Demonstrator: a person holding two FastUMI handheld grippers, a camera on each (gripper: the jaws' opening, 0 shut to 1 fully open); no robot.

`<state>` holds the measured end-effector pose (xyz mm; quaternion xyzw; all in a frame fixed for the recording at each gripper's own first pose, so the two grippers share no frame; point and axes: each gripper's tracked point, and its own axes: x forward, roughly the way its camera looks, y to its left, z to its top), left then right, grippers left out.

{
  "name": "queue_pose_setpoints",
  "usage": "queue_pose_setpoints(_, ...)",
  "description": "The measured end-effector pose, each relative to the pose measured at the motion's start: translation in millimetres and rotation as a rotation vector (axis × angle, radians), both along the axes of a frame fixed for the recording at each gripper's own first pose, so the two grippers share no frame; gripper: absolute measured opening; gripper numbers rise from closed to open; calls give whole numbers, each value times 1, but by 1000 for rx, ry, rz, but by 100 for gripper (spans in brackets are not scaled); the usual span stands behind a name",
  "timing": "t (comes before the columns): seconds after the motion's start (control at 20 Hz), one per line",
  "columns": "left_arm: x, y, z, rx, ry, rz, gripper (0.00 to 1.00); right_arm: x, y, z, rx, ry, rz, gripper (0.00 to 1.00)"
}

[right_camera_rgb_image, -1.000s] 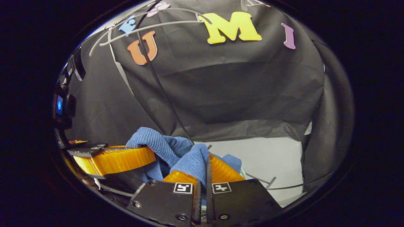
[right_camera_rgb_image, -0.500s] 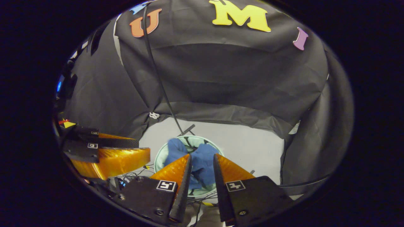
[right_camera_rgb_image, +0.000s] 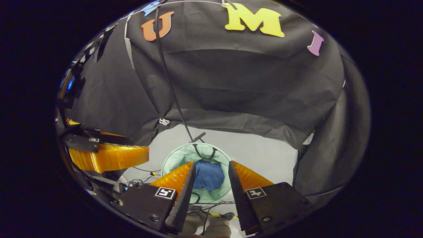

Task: Grasp the clothes on the hanger with both hands and then place them into the laundry hamper below.

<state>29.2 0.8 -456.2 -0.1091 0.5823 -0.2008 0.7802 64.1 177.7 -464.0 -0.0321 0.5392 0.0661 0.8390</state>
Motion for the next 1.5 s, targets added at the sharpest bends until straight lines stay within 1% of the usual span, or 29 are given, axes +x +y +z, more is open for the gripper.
queue_pose_setpoints(0.05, 2, -1, 2, 1, -10, 7, 90, -4, 2, 5, 3, -22, 26, 64)
queue_pose_setpoints(0.1, 1, -2, 5, 3, -22, 12, 99, -8, 3, 11, -3, -44, 51, 64)
queue_pose_setpoints(0.15, 0, -1, 14, 8, -36, 16, 90, -13, 3, 18, -9, -70, 73, 64)
queue_pose_setpoints(0.2, -1, 0, 28, 15, -52, 17, 90, -18, 0, 24, -19, -93, 89, 67)
queue_pose_setpoints(0.25, -2, 1, 38, 21, -71, 20, 90, -20, 0, 24, -23, -111, 103, 67)
queue_pose_setpoints(0.3, -6, 0, 48, 26, -88, 22, 90, -28, -4, 31, -24, -132, 111, 64)
queue_pose_setpoints(0.35, -8, -1, 56, 28, -106, 26, 90, -37, -8, 40, -21, -148, 113, 64)
queue_pose_setpoints(0.5, -13, -5, 78, 31, -160, 47, 90, -60, -25, 74, 0, -215, 93, 64)
queue_pose_setpoints(0.65, -23, -5, 102, 38, -213, 68, 90, -72, -52, 107, 2, -280, 60, 64)
queue_pose_setpoints(0.7, -24, -7, 112, 39, -235, 76, 90, -75, -63, 120, 0, -303, 48, 61)
queue_pose_setpoints(0.75, -24, -8, 122, 45, -263, 83, 90, -76, -74, 131, -6, -327, 31, 64)
queue_pose_setpoints(0.95, -11, -12, 172, 67, -394, 124, 90, -69, -120, 190, 0, -446, -56, 64)
queue_pose_setpoints(1.0, -6, -11, 185, 66, -433, 138, 90, -64, -130, 209, 0, -482, -76, 67)
queue_pose_setpoints(1.05, -4, -8, 205, 67, -473, 155, 90, -58, -139, 228, 3, -521, -91, 67)
queue_pose_setpoints(1.15, -1, -5, 235, 59, -544, 183, 90, -51, -155, 265, 4, -599, -104, 69)
queue_pose_setpoints(1.25, 4, 1, 266, 39, -604, 215, 90, -41, -161, 302, 9, -680, -102, 69)
queue_pose_setpoints(1.3, 8, 2, 283, 28, -635, 234, 90, -39, -163, 320, 8, -716, -100, 74)
queue_pose_setpoints(1.35, 10, 2, 304, 9, -670, 244, 99, -39, -165, 347, 4, -752, -99, 73)
queue_pose_setpoints(1.4, 13, 3, 322, 2, -705, 249, 98, -37, -164, 366, 8, -780, -93, 73)
queue_pose_setpoints(1.45, 14, 5, 340, 8, -744, 248, 90, -36, -163, 384, 11, -807, -88, 73)
queue_pose_setpoints(1.5, 15, 6, 353, 29, -781, 249, 82, -33, -162, 402, 17, -838, -77, 76)
